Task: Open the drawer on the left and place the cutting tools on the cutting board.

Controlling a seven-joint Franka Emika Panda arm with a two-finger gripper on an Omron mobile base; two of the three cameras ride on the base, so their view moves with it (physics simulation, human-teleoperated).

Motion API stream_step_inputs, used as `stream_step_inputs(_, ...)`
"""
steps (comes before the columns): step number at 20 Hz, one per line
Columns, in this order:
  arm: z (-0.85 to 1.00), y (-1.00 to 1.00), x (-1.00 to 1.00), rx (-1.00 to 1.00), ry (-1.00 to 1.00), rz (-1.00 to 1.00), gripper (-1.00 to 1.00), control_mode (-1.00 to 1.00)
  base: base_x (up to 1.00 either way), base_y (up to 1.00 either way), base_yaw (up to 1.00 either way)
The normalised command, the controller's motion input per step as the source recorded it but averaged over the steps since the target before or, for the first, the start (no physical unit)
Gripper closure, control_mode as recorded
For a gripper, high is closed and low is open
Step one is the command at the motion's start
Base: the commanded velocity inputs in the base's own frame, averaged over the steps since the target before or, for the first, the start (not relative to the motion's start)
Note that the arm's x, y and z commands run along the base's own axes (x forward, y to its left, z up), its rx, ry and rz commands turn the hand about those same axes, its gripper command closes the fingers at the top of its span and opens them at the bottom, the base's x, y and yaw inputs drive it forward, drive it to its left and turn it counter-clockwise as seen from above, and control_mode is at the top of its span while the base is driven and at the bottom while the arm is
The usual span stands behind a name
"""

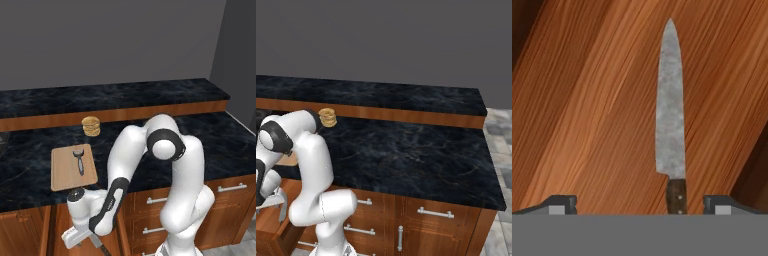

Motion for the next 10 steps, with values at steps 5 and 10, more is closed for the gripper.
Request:
stream_step_inputs(5,-0.23,-0.17,0.0,0.0,0.01,0.0,-1.0,-1.0,0.0,0.0,0.0)
stream_step_inputs(10,-0.16,-0.12,0.0,0.0,0.0,0.0,-1.0,-1.0,0.0,0.0,0.0)
